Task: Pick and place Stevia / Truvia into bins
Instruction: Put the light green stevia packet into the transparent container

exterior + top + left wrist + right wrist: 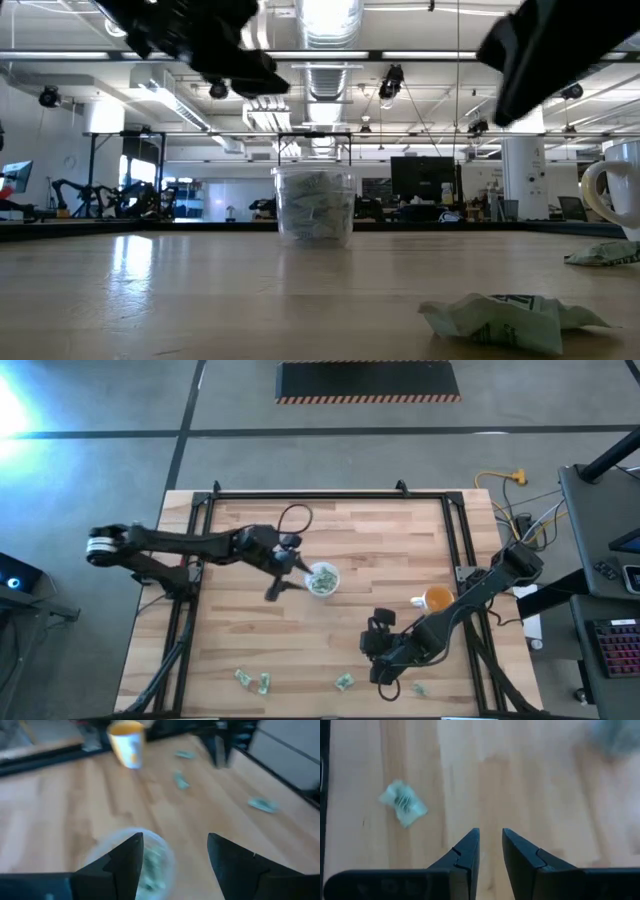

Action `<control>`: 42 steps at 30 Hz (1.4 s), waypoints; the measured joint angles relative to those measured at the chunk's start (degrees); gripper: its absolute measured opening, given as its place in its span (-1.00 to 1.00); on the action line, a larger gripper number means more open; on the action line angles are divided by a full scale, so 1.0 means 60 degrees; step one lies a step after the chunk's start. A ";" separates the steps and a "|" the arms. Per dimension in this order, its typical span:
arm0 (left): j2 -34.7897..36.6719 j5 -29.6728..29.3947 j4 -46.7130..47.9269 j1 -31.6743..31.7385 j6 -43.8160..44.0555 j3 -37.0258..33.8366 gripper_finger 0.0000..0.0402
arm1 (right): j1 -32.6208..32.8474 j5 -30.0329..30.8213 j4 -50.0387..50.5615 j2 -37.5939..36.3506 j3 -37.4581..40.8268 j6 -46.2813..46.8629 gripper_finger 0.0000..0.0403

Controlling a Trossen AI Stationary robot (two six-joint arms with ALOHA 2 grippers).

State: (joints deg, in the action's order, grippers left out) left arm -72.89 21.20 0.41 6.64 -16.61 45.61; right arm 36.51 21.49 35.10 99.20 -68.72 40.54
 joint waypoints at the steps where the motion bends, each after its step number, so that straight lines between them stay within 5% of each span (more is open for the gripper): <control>1: 0.0288 0.0040 0.0401 -0.0130 0.0004 -0.0069 0.02 | 0.0003 -0.0224 -0.0042 0.0040 0.0083 0.0137 -0.63; 5: 0.1427 0.0058 0.1670 -0.0721 0.0098 -0.0453 0.01 | 0.0045 -0.0863 -0.0226 0.0281 0.0434 0.0558 -0.60; 21: 0.5145 -0.0342 0.1521 -0.1931 0.0520 -0.2478 0.01 | 0.0080 -0.0949 0.1099 0.0498 0.1245 0.2874 -0.60; 33: 0.5786 -0.0338 0.1525 -0.1928 0.0711 -0.2688 0.01 | 0.0076 -0.1061 0.1089 0.0498 0.1755 0.3373 -0.62; 42: 0.5797 -0.0334 0.1520 -0.1928 0.0716 -0.2689 0.01 | 0.0073 -0.1135 0.1087 0.0498 0.1867 0.3022 -0.92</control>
State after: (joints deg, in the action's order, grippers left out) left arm -38.11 19.20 9.53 -4.93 -12.31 29.47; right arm 36.95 14.68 41.62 102.19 -57.52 58.67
